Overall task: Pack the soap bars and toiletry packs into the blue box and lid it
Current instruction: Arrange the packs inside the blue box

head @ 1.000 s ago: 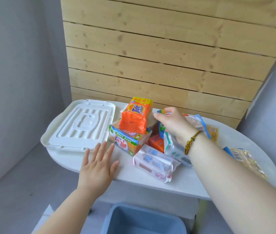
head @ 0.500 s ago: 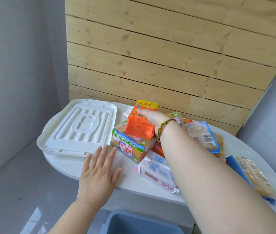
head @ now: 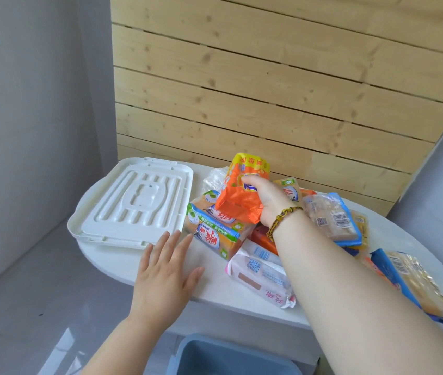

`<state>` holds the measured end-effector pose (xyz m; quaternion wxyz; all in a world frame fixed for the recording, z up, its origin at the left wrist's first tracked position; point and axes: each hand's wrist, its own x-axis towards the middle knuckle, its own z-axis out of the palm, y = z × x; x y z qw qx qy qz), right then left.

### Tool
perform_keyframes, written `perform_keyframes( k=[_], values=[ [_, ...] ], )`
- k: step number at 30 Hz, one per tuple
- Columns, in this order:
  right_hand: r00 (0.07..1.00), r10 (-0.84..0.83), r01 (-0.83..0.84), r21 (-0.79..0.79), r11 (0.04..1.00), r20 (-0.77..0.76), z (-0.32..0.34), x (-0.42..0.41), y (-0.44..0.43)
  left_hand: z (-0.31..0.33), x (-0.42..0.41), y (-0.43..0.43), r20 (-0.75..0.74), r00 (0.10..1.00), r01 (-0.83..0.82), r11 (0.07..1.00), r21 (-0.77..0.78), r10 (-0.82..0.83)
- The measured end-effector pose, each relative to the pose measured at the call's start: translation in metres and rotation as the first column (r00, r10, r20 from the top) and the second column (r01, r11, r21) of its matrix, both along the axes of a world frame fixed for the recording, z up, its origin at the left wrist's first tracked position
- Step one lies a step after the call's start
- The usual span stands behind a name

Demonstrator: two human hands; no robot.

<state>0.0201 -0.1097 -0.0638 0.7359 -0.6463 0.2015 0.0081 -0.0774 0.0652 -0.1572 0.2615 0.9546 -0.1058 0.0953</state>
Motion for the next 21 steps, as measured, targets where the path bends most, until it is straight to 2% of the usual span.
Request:
perform_keyframes(
  k=[3, 6, 10, 12, 15, 18, 21],
  values=[
    [0.991, -0.043, 0.045, -0.012, 0.999, 0.124, 0.004, -0.014, -0.004, 0.002, -0.003, 0.002, 0.106, 0.994, 0.008, 0.999, -0.049, -0.003],
    [0.98, 0.007, -0.012, 0.022, 1.0, 0.2, 0.011, -0.046, -0.006, 0.012, -0.02, 0.005, 0.239, 0.969, 0.076, 0.994, -0.077, -0.056],
    [0.957, 0.141, -0.157, 0.043, 0.987, 0.252, 0.017, -0.095, -0.01, 0.012, -0.044, 0.015, 0.244, 0.965, 0.144, 0.971, -0.189, -0.096],
    [0.939, 0.192, -0.213, 0.041, 0.976, 0.285, 0.012, -0.126, -0.011, 0.001, -0.059, 0.021, 0.16, 0.983, 0.127, 0.955, -0.267, -0.086],
    [0.907, 0.308, -0.329, 0.026, 0.944, 0.287, -0.006, -0.171, -0.014, -0.028, -0.082, 0.023, -0.106, 0.994, -0.027, 0.924, -0.382, -0.015],
    [0.873, 0.435, -0.448, 0.011, 0.894, 0.218, -0.031, -0.205, -0.014, -0.06, -0.096, 0.018, -0.326, 0.942, -0.042, 0.939, -0.343, -0.077],
    [0.86, 0.506, -0.505, -0.042, 0.862, 0.068, -0.069, -0.227, -0.009, -0.083, -0.096, 0.013, -0.453, 0.889, -0.073, 0.957, -0.282, -0.066]
  ],
)
